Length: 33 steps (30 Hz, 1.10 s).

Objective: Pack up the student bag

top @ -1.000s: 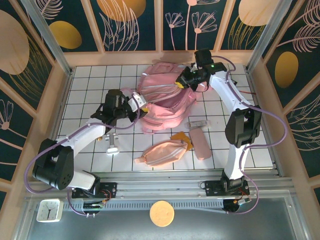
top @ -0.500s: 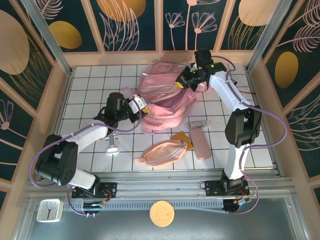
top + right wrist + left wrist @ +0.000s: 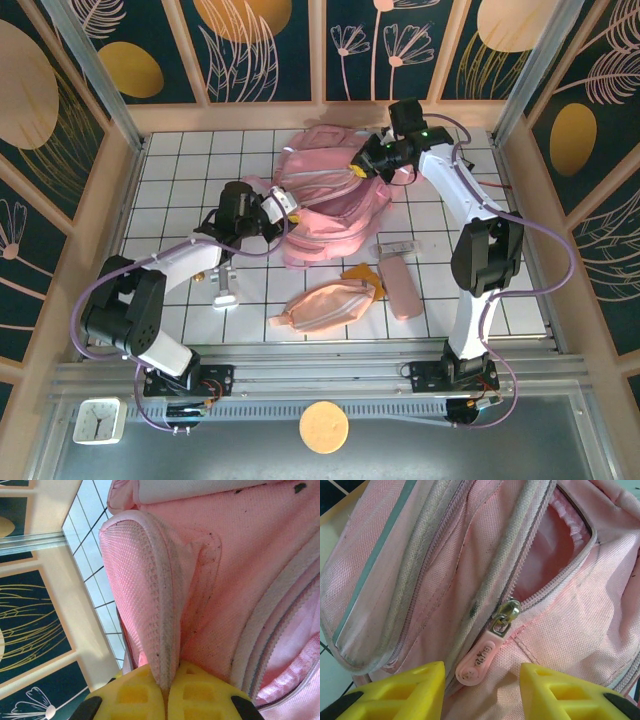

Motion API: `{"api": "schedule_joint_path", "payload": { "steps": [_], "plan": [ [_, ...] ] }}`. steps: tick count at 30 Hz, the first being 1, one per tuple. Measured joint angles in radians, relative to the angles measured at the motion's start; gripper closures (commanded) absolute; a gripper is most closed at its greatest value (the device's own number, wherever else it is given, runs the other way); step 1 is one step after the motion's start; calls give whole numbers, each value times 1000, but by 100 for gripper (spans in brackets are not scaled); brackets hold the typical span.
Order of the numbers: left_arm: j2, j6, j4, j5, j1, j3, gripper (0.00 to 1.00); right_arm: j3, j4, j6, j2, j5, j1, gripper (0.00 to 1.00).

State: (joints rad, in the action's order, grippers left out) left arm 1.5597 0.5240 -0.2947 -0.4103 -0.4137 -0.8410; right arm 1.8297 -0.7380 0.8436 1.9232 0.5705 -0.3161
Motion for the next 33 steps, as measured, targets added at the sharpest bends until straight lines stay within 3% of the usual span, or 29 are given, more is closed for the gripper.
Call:
{"api": "schedule_joint_path", "payload": {
  "steps": [15,27,31,33],
  "plan": [
    [35,8,3,11,0,-26,77,-2,8,5,-2,-1,-2,100],
    [43,26,10,34,-22,-31,75,-2,15,27,-2,0,-2,100],
    [50,18,7,37,-25,-31,88,-2,15,27,-2,-1,-2,100],
    [53,15,7,38,-26,-31,100,-2,15,27,-2,-1,-3,100]
  ]
}}
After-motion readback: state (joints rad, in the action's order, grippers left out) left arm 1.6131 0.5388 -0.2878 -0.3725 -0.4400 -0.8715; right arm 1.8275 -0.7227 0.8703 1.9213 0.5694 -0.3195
